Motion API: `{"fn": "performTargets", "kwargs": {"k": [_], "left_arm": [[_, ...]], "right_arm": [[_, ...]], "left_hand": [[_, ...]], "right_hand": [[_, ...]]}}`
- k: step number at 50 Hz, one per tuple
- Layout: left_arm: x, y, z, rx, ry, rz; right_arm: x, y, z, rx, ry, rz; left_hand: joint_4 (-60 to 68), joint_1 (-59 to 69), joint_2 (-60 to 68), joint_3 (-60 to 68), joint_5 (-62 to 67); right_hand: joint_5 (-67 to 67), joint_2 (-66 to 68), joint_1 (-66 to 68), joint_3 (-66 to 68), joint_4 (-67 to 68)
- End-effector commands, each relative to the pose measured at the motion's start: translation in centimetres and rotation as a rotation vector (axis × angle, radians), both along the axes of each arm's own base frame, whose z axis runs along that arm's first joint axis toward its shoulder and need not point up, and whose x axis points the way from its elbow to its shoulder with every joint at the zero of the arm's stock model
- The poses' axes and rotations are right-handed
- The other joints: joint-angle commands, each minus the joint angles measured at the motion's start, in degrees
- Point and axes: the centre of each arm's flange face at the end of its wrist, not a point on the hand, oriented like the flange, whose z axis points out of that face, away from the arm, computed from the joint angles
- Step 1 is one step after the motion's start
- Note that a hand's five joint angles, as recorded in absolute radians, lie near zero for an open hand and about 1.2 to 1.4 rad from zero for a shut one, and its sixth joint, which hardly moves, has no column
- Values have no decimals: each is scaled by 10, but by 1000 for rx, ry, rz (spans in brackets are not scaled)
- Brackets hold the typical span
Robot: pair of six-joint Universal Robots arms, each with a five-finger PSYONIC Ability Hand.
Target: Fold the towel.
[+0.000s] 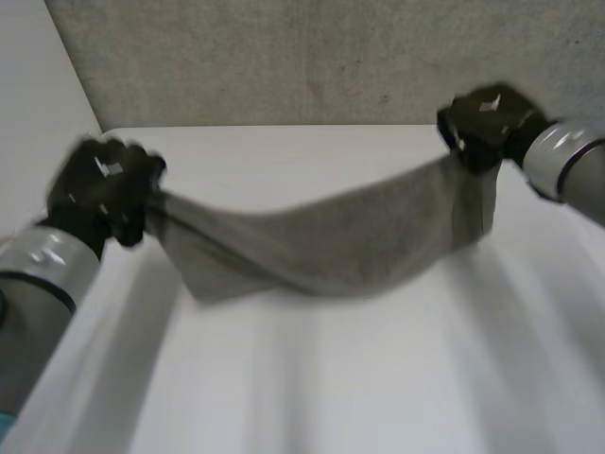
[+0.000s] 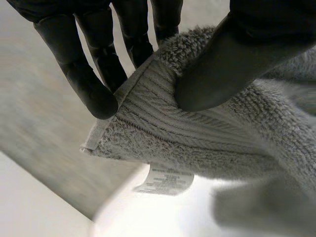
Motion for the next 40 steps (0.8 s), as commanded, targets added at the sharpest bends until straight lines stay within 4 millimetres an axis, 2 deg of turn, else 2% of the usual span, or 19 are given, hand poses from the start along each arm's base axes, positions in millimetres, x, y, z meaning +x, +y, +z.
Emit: {"fn": "performTargets", "kwargs": {"k": [1, 7, 9, 12, 14, 15, 17, 20, 25, 26, 28, 31, 33, 34, 36, 37, 38, 39, 40], "left_arm": [[7, 7, 53, -140, 85, 41], [10, 12, 34, -37, 45, 42], [14, 17, 12, 70, -1, 50], [15, 16, -3, 130, -25, 54], [14, 9, -31, 242, -85, 59], [14, 9, -31, 242, -85, 59], [13, -4, -46, 288, -155, 62], [15, -14, -48, 288, -190, 70], [6, -57, -44, 235, -236, 77], [6, -57, -44, 235, -236, 77], [-4, -80, -39, 195, -224, 73], [-9, -92, -34, 165, -214, 72], [-24, -117, -11, 60, -173, 63], [-24, -117, -11, 60, -173, 63], [-45, -134, 40, -143, -89, 51], [-45, -134, 41, -145, -88, 50], [-51, -139, 72, -274, -22, 52], [-51, -139, 72, -276, -22, 52], [-55, -139, 101, -397, 58, 54]], "right_arm": [[-29, 31, 50, -59, -156, -23], [-40, 47, 51, -35, -118, -31], [-44, 53, 33, 1, -24, -12], [-46, 55, 22, 11, 46, -2], [-46, 55, 2, 10, 186, 22], [-46, 55, 2, 10, 186, 22], [-47, 46, -17, 39, 272, 18], [-38, 37, -22, 41, 288, 16], [-13, 19, -33, -16, 297, 43], [-12, 19, -33, -16, 297, 43], [7, 5, -41, -80, 294, 60], [13, -7, -42, -133, 285, 50], [28, -35, -34, -312, 243, 6], [29, -35, -34, -313, 242, 5], [44, -57, 4, -584, 142, -84], [44, -57, 5, -585, 141, -85], [48, -61, 28, -724, 63, -138], [48, -61, 29, -726, 62, -139], [49, -62, 51, -855, -26, -180]], "left_hand": [[-65, -9, -58, -85, -137], [-65, -9, -58, -85, -137], [-65, -9, -58, -85, -137], [-65, -9, -58, -85, -137], [-65, -9, -58, -85, -137], [-65, -9, -58, -85, -137], [-65, -9, -58, -85, -137], [-65, -9, -58, -85, -137], [-65, -9, -58, -85, -137], [-65, -9, -58, -85, -137], [-65, -9, -58, -85, -137], [-65, -9, -58, -85, -137], [-65, -9, -58, -85, -137], [-65, -9, -58, -85, -137], [-65, -9, -58, -85, -137], [-65, -9, -58, -85, -137], [-65, -9, -58, -85, -137], [-65, -9, -58, -85, -137], [-65, -9, -58, -85, -137]], "right_hand": [[42, 50, 39, 41, 38], [42, 50, 39, 41, 38], [42, 50, 39, 41, 38], [42, 50, 39, 41, 38], [42, 50, 39, 41, 38], [42, 50, 39, 41, 38], [42, 50, 39, 41, 38], [42, 50, 39, 41, 38], [42, 50, 39, 41, 38], [42, 50, 39, 41, 38], [42, 50, 39, 41, 38], [42, 50, 39, 41, 38], [42, 50, 39, 41, 38], [42, 50, 39, 41, 38], [42, 50, 39, 41, 38], [42, 50, 39, 41, 38], [42, 50, 39, 41, 38], [42, 50, 39, 41, 38], [42, 50, 39, 41, 38]]}}
